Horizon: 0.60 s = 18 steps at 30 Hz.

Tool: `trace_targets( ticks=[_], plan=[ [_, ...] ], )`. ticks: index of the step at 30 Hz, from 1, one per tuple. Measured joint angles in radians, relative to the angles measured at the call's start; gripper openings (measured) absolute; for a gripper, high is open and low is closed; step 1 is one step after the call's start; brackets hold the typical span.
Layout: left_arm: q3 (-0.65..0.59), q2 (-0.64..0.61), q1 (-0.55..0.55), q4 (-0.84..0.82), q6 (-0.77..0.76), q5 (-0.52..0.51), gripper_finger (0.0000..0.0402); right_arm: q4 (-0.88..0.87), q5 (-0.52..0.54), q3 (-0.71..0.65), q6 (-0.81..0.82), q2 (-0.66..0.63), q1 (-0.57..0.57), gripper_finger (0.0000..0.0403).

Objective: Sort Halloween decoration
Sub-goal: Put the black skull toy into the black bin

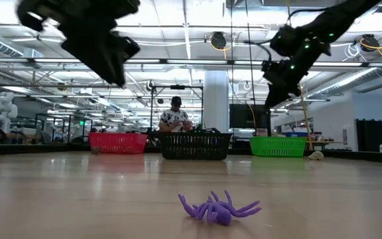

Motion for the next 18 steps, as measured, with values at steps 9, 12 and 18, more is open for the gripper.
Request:
trace_targets(
  ticks=[9, 12, 18],
  plan=[
    [0.053, 0.0, -0.198, -0.198, -0.256, -0.043, 0.0021, 0.364, -0.017, -0.313, 0.116, -0.242, 0.289, 0.0002],
    [0.054, 0.0, -0.258, -0.234, -0.355, -0.044, 0.0005, 0.495, -0.017, -0.366, 0.128, -0.266, 0.383, 0.0001],
    [0.054, 0.0, -0.355, -0.265, -0.484, -0.083, 0.0001, 0.561, -0.014, -0.371, 0.094, -0.256, 0.497, 0.0001]
  ],
)
